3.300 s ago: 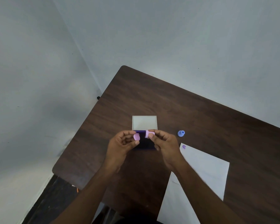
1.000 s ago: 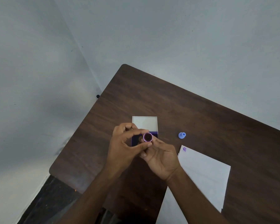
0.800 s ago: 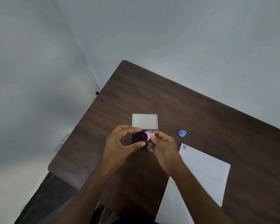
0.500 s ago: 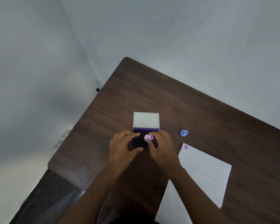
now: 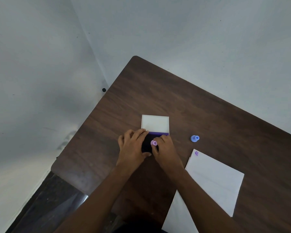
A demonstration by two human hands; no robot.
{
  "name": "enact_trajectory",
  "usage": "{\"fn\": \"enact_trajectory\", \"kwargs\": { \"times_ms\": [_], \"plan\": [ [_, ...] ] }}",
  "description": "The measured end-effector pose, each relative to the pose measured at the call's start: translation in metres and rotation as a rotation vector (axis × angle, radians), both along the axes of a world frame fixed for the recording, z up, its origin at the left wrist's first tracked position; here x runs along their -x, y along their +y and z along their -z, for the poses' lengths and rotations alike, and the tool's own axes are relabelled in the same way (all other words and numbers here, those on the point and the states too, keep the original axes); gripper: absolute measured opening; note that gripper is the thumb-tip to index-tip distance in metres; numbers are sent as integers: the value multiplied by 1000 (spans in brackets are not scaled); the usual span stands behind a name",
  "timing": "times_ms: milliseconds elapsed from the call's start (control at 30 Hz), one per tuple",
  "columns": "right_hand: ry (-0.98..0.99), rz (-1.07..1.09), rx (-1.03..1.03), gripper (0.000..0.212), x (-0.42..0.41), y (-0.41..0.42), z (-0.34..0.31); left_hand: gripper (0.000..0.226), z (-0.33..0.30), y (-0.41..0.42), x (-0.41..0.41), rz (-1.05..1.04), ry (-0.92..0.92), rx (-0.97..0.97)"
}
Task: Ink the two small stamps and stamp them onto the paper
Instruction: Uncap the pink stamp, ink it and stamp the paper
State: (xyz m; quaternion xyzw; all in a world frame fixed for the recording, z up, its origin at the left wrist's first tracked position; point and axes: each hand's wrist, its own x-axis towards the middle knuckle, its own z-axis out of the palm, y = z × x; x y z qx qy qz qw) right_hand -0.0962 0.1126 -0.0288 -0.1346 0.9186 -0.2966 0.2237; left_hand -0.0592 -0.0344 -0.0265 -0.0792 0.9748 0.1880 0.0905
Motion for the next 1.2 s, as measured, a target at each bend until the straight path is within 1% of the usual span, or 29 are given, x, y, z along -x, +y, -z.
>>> {"fn": "enact_trajectory", "kwargs": {
  "times_ms": [200, 367, 467, 600, 900, 1067, 1200],
  "plan": [
    [-9, -12, -17, 31, 2, -3, 1, 85, 5, -2, 2, 14, -11, 21],
    [-89, -12, -41, 38, 4, -5, 1, 84, 4, -2, 3, 16, -11, 23],
    [-96, -22, -62, 38, 6, -6, 1, 84, 4, -3, 4, 21, -11, 32],
    [-169, 25, -61, 43, 7, -8, 0, 85, 6, -3, 3, 21, -1, 43],
    [-128, 26, -94, 38, 8, -9, 1, 85, 3, -3, 3, 31, -5, 43],
    [-184, 75, -100, 45, 12, -10, 4, 84, 4, -2, 3, 25, -19, 24],
    [-71, 50, -91, 37, 10, -10, 3, 83, 4, -1, 2, 25, -23, 20]
  ]
}}
